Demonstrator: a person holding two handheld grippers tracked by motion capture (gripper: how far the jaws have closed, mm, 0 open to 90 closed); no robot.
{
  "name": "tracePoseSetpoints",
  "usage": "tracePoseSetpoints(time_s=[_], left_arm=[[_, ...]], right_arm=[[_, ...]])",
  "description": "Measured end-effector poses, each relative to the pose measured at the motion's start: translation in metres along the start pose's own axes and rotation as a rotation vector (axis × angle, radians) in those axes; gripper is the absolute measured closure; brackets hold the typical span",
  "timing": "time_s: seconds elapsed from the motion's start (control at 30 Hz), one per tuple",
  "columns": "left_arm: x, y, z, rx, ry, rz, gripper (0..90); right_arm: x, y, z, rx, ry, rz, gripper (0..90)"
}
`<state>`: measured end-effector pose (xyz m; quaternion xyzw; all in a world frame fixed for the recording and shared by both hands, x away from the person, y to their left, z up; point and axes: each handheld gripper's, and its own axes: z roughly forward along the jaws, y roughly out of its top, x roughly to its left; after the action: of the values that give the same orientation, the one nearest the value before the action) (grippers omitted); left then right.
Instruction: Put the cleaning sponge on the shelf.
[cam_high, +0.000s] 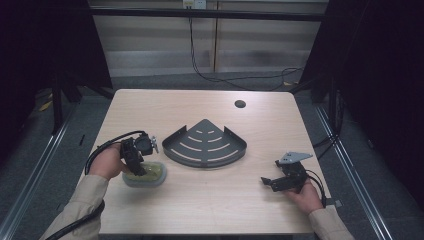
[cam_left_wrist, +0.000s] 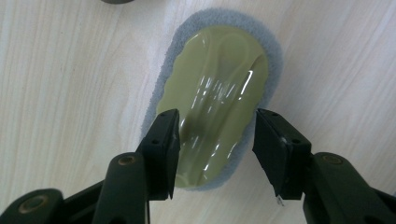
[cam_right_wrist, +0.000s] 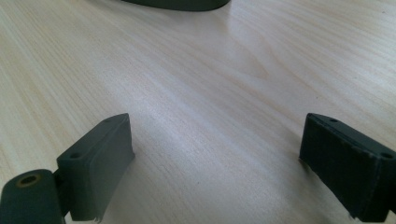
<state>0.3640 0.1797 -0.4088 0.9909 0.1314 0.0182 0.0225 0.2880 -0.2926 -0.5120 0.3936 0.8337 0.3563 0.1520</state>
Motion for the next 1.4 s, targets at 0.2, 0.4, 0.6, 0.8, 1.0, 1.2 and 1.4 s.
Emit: tracePoseSetpoints(time_s=[0.2,0.4,0.6,0.8,1.0,1.2,1.4], left_arm=[[0.007,0.005,0.002,0.022,-0.012,0.031,57.9],[0.010,0.008,0.013,0.030,-0.044,0.050,60.8],[0.013,0.008,0.011,0.042,-0.058,0.018,71.2],[0.014,0.004,0.002,0.026,-0.064,-0.026,71.4],[0.020,0.005,-0.013,0.010,-0.062,-0.091,71.4],[0.024,0.010,-0.020,0.015,-0.075,-0.117,71.5],[0.027,0.017,-0.027,0.019,-0.074,-0.131,71.5]], right_arm=[[0.000,0.000,0.000,-0.002,-0.001,-0.005,9.1],[0.000,0.000,0.000,-0.001,-0.002,-0.002,9.1],[0.000,-0.001,-0.001,-0.004,0.006,-0.006,9.1],[0.000,-0.002,-0.001,-0.004,0.006,-0.004,9.1],[0.000,-0.002,-0.001,-0.003,0.006,-0.002,9.1],[0.000,-0.002,-0.002,-0.002,0.004,-0.001,9.1],[0.000,-0.002,-0.002,-0.001,0.004,-0.001,9.1]])
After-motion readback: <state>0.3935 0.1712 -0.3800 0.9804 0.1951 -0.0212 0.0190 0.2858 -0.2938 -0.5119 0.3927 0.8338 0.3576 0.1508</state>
